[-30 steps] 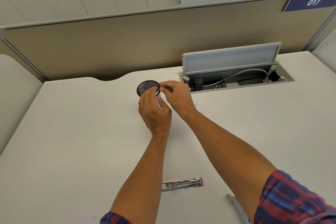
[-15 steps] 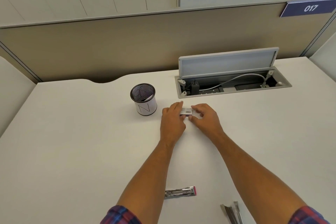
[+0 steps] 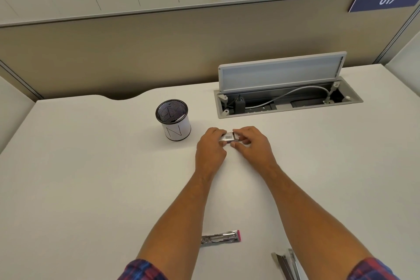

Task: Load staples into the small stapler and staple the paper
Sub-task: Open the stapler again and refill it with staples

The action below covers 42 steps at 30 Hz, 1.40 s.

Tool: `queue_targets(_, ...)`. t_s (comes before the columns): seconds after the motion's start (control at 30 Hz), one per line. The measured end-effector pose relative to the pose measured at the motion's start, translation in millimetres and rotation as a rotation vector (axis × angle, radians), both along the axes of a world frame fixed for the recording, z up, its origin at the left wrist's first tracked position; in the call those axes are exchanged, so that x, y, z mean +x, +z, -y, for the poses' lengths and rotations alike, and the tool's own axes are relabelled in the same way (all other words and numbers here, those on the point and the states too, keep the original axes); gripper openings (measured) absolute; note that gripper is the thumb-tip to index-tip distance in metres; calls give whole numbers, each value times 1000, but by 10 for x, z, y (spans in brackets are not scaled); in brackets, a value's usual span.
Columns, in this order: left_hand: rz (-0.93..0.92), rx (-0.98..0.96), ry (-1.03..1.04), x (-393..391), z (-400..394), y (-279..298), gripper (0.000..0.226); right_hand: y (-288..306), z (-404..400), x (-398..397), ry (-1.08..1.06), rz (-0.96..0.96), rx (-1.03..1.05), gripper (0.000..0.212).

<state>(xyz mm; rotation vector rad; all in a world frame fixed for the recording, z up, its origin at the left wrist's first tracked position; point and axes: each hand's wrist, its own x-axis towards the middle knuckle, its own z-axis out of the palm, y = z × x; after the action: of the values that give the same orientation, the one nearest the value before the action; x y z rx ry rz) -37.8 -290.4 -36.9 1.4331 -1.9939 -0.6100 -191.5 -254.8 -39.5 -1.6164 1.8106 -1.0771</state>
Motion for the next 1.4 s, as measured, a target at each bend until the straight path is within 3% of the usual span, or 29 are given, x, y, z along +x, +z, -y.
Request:
queue_targets(0.23, -149, 23, 15, 36, -45, 18, 33, -37, -7, -14, -87, 8, -68, 23)
queue_targets(0.67, -173, 78, 31, 72, -8, 0, 31, -84, 4, 20, -138, -39, -72, 26)
queue_targets(0.83, -180, 90, 35, 67, -6, -15, 32, -83, 8, 39, -153, -40, -67, 12)
queue_targets(1.1, -201, 94, 43, 65, -6, -13, 32, 54, 111, -23, -204, 3, 152, 13)
queue_targets(1.27, -188, 84, 38, 77, -8, -25, 31, 235, 343, 27, -201, -151, 401, 19)
queue_targets(1.4, -169, 77, 31, 74, -10, -27, 32, 247, 380, 101, -255, -226, 442, 28)
